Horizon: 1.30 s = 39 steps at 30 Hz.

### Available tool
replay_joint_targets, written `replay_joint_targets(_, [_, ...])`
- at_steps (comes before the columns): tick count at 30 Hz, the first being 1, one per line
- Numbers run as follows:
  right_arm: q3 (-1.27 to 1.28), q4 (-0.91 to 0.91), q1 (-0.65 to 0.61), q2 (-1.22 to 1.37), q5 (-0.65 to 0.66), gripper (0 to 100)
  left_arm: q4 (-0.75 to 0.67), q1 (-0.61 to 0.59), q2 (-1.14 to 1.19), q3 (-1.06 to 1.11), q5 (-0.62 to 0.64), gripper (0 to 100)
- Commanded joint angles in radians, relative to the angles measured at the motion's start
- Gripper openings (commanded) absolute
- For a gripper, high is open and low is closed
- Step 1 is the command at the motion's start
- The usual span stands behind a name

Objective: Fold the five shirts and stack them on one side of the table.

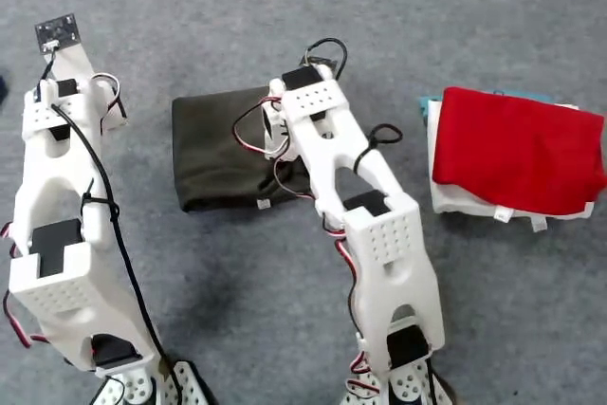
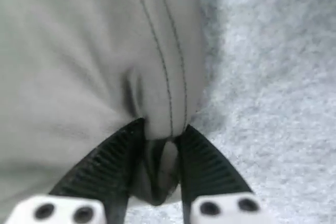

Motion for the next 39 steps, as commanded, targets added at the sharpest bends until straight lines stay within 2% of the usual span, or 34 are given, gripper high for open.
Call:
replay_joint_targets(1, [-0.018, 0.021, -0.009, -0.010, 0.037, 1.4, 0.005, -0.007, -0.057, -0.007, -0.009, 3])
replay_joint_targets(7, [-0.196, 0.163, 0.017, -0.010, 0.123, 1.4, 0.005, -0.044, -0.057, -0.013, -0.009, 3])
replay_joint_targets(11, [-0.340, 0.224, 0.087, -0.038, 0.199, 1.3, 0.005, -0.062, -0.057, -0.015, -0.018, 3])
replay_joint_targets(19, [-0.137, 0.224, 0.252, -0.329, 0.371, 1.3, 0.005, -0.061, -0.057, -0.013, -0.049, 3])
replay_joint_targets(25, [-0.077, 0.222, 0.477, -0.549, 0.562, 1.3, 0.003, -0.038, -0.057, -0.013, -0.046, 3])
replay_joint_targets(31, [-0.077, 0.222, 0.738, -0.651, 0.763, 1.3, 0.003, 0.001, -0.057, -0.013, -0.044, 3])
replay_joint_targets(39, [-0.131, 0.216, 1.007, -0.647, 0.885, 1.4, 0.003, 0.039, -0.057, -0.008, -0.043, 3])
